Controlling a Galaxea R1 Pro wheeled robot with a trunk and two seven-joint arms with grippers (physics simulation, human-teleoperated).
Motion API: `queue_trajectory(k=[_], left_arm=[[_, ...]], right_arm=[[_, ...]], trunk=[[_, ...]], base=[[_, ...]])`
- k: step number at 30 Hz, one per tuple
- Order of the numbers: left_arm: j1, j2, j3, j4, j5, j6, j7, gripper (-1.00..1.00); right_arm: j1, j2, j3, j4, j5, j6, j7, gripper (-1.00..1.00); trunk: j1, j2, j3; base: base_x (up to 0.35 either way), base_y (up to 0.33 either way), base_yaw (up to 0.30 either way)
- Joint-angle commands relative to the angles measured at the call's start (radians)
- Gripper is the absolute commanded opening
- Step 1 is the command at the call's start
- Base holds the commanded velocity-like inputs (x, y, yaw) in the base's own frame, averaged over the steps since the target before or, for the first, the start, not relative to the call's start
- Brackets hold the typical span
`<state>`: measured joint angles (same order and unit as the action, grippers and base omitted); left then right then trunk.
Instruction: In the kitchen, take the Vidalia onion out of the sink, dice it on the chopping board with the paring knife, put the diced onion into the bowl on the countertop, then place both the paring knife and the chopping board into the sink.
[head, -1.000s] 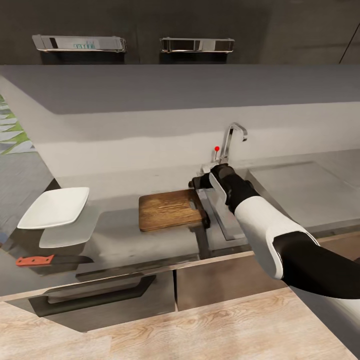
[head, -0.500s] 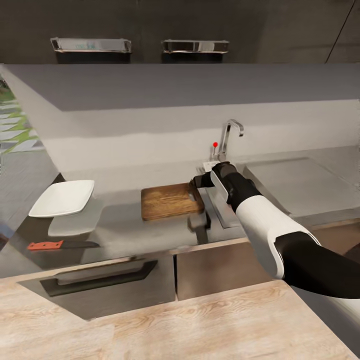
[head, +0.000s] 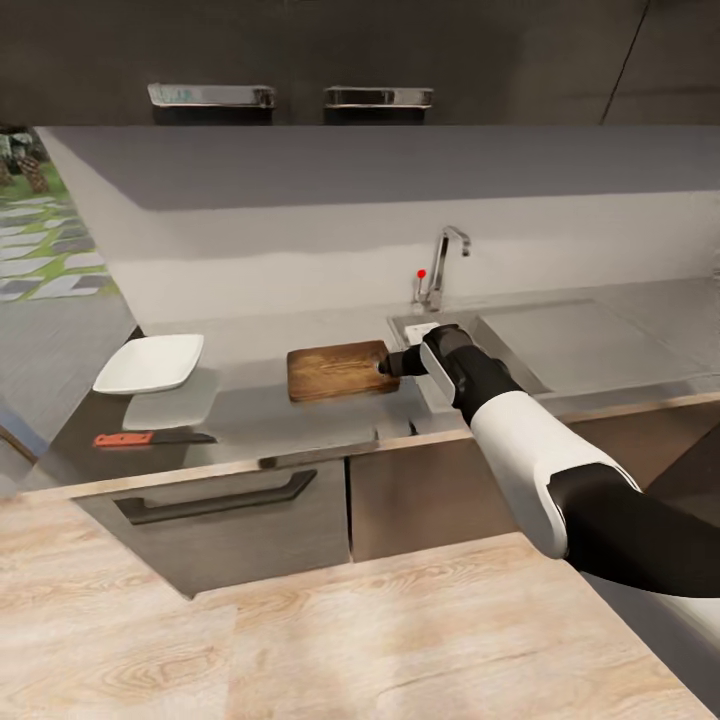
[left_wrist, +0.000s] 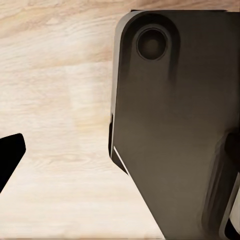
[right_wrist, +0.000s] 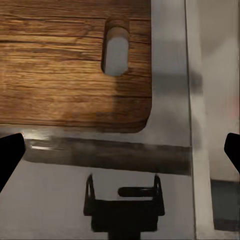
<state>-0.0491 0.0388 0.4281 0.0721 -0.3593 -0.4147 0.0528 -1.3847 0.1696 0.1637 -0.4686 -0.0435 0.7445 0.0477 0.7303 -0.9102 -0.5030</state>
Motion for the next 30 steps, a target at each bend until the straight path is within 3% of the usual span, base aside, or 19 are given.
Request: queue_trajectory(k=[1, 17, 30], left_arm=[[-0.001, 0.001, 0.007, 0.005, -0.010, -0.007, 0.006, 1.00], [-0.001, 0.001, 0.006, 0.005, -0.010, -0.007, 0.004, 1.00], [-0.001, 0.000, 0.007, 0.005, -0.010, -0.007, 0.004, 1.00]], right_arm=[[-0.001, -0.001, 0.005, -0.001, -0.004, 0.004, 0.000, 1.00], [-0.001, -0.001, 0.005, 0.022, -0.003, 0.003, 0.000, 1.00], [-0.001, 0.000, 0.005, 0.076, -0.001, -0.007, 0.000, 1.00]], trunk=[[0.000, -0.001, -0.001], [0.000, -0.001, -0.001], [0.000, -0.001, -0.001]], base=[[-0.284, -0.173, 0.000], [-0.245, -0.234, 0.000], [-0.192, -0.092, 0.000]])
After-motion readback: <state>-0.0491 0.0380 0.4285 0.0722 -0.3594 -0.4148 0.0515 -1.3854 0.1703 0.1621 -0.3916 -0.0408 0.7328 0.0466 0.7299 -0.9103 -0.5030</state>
